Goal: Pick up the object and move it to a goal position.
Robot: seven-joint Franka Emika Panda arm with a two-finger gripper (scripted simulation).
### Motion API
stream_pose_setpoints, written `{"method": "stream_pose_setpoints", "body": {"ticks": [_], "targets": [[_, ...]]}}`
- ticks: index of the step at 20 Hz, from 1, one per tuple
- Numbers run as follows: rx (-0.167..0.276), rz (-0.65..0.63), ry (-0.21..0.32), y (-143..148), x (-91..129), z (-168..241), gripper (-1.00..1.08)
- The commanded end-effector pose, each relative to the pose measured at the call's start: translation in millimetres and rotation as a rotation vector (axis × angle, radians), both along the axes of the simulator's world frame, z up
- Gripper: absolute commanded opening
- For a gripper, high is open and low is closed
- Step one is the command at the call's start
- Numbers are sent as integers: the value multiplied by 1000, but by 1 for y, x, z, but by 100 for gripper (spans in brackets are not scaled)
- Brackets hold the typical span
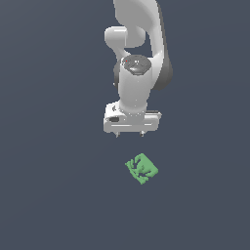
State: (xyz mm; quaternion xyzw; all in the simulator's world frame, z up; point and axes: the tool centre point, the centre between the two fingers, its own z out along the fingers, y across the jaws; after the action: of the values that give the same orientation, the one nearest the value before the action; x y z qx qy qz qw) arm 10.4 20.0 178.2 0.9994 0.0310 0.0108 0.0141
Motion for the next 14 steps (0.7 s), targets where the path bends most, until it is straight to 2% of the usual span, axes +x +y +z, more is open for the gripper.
{"method": "stream_pose_setpoints", "body": {"ticks": [1, 9, 14], "targets": [[0, 0, 0, 0, 0, 0, 100], [-22, 20, -38, 7, 11, 12, 100], [-23, 20, -39, 8, 11, 13, 100]]}}
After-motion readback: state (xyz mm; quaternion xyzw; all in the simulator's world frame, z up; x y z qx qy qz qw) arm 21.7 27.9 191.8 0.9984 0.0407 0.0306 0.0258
